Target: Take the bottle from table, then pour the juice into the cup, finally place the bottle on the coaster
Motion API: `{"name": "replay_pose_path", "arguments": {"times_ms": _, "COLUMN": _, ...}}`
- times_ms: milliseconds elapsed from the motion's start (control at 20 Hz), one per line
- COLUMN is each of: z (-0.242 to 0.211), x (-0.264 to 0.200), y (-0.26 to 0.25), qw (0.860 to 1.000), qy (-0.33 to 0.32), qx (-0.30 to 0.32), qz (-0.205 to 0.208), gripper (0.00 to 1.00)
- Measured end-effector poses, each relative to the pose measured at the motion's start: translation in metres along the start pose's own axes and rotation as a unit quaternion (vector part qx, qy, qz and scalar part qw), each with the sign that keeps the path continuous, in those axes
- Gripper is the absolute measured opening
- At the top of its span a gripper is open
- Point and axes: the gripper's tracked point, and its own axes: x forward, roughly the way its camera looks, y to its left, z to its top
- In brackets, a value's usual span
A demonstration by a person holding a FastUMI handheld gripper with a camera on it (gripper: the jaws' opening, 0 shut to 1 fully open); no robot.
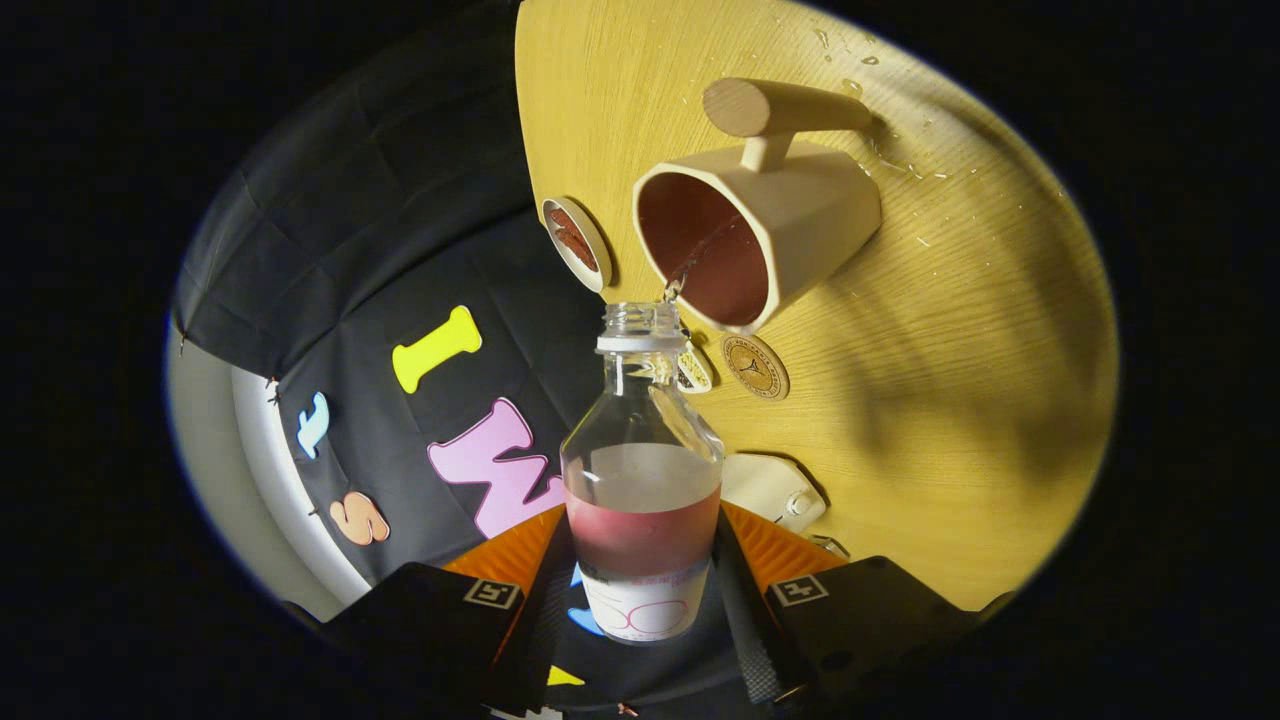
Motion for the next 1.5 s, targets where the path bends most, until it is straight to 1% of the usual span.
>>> {"name": "replay_pose_path", "arguments": {"times_ms": 150, "z": 0.005, "x": 0.001, "y": 0.007, "qw": 1.0, "qy": -0.012, "qx": 0.02, "qz": 0.005, "gripper": 0.76}}
{"name": "replay_pose_path", "arguments": {"times_ms": 400, "z": 0.002, "x": 0.002, "y": 0.009, "qw": 0.999, "qy": -0.011, "qx": 0.041, "qz": -0.001, "gripper": 0.75}}
{"name": "replay_pose_path", "arguments": {"times_ms": 500, "z": 0.003, "x": 0.001, "y": 0.013, "qw": 0.998, "qy": -0.014, "qx": 0.059, "qz": 0.0, "gripper": 0.75}}
{"name": "replay_pose_path", "arguments": {"times_ms": 800, "z": 0.001, "x": 0.005, "y": 0.002, "qw": 0.995, "qy": -0.007, "qx": 0.089, "qz": -0.048, "gripper": 0.75}}
{"name": "replay_pose_path", "arguments": {"times_ms": 950, "z": 0.005, "x": 0.007, "y": 0.006, "qw": 0.993, "qy": -0.016, "qx": 0.108, "qz": -0.046, "gripper": 0.75}}
{"name": "replay_pose_path", "arguments": {"times_ms": 1150, "z": 0.011, "x": 0.006, "y": 0.009, "qw": 0.993, "qy": -0.024, "qx": 0.109, "qz": -0.043, "gripper": 0.76}}
{"name": "replay_pose_path", "arguments": {"times_ms": 1500, "z": 0.01, "x": 0.007, "y": 0.004, "qw": 0.994, "qy": -0.023, "qx": 0.098, "qz": -0.052, "gripper": 0.75}}
